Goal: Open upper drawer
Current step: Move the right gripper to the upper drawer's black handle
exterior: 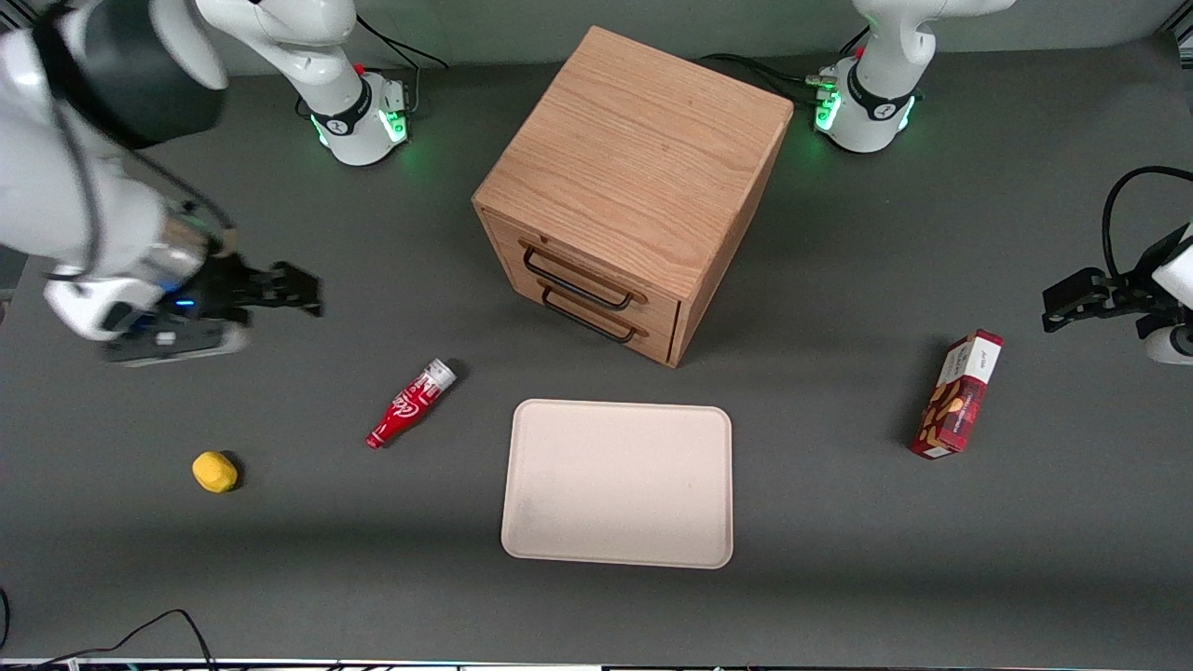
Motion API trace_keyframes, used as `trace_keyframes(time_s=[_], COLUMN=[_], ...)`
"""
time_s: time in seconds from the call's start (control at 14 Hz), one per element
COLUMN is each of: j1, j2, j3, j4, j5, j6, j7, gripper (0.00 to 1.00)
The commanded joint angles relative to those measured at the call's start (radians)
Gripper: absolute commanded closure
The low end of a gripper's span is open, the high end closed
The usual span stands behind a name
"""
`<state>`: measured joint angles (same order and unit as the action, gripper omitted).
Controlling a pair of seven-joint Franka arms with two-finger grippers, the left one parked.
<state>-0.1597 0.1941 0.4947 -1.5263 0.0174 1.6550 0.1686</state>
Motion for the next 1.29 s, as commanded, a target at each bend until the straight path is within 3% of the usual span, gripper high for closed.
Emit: trace_keyframes(time_s=[0.0, 0.14, 0.36, 0.57, 0.93, 1.21], j1=[0.029, 0.06, 0.133, 0.14, 0.219, 0.223], j2=[0.122, 0.181, 0.258, 0.306, 0.363, 0.392], j3=[0.129, 0.208, 0.229, 0.251, 0.251, 0.251], j4=[0.093, 0.127, 0.133, 0.13, 0.12, 0.089], j5=[-0.022, -0.022, -0.03, -0.063, -0.109, -0.166], j6=[-0.006, 0.031, 0.088, 0.1, 0.155, 0.215], j7=[-0.006, -0.015, -0.143, -0.291, -0.294, -0.294], gripper=[0.0, 0.0, 0.0, 0.0, 0.0, 0.0])
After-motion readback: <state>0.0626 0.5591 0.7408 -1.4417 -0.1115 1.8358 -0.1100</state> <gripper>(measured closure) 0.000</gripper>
